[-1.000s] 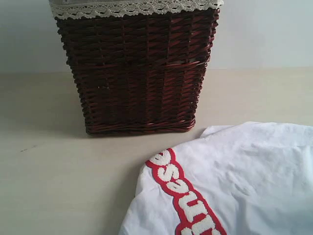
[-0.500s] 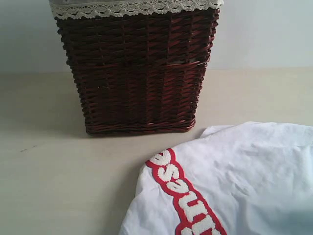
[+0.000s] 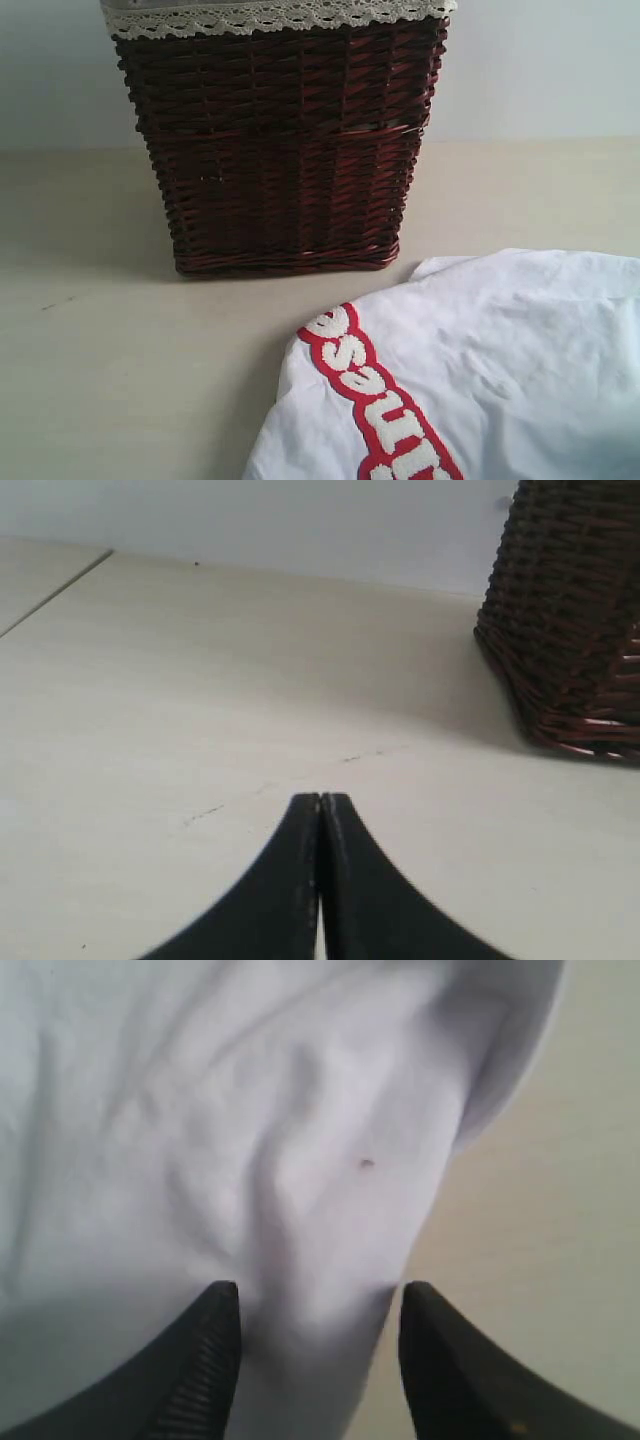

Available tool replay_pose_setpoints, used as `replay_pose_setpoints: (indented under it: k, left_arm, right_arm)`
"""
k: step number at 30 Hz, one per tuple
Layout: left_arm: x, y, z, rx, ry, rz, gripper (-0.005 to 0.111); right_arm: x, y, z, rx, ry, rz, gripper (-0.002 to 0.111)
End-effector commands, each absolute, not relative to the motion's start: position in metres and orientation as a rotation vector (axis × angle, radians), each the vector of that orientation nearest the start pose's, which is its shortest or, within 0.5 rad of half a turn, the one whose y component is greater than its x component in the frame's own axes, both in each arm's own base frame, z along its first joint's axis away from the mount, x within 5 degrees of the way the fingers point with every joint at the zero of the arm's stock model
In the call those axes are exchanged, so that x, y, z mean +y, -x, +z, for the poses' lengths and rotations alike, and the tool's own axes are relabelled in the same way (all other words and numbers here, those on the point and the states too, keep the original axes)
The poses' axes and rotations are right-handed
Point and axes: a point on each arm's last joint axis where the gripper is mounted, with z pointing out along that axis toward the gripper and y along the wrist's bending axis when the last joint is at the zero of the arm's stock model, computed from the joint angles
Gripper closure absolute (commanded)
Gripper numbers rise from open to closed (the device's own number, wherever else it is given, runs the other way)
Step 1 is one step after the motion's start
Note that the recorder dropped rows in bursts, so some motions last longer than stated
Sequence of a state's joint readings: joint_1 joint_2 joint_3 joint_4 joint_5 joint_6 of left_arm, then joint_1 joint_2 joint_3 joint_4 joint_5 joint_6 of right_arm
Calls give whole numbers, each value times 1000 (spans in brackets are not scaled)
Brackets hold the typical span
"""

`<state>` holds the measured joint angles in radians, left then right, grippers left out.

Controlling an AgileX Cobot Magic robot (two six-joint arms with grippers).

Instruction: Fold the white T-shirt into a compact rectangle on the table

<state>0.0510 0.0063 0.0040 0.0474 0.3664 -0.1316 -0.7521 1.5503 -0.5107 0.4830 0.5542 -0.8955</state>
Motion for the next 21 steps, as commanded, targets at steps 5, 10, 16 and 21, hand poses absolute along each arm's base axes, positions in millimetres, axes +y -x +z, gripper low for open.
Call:
replay_pose_setpoints:
  k: [5,10,16,21]
  left_arm:
    - [4,-53,181,1831,136,-12,107]
    - [4,-53,181,1831,136,-12,107]
    - [4,-53,181,1831,136,-12,107]
    - [4,-53,181,1831,138,-14,107]
  right_arm:
    - [-118,-171,129,2751,-433,279,108]
    - [-93,-189,160,2440,-342,658,108]
    - [-95,-195,155,2501,-126,365,79]
    - [-92,-198,158,2517,-53,262,75]
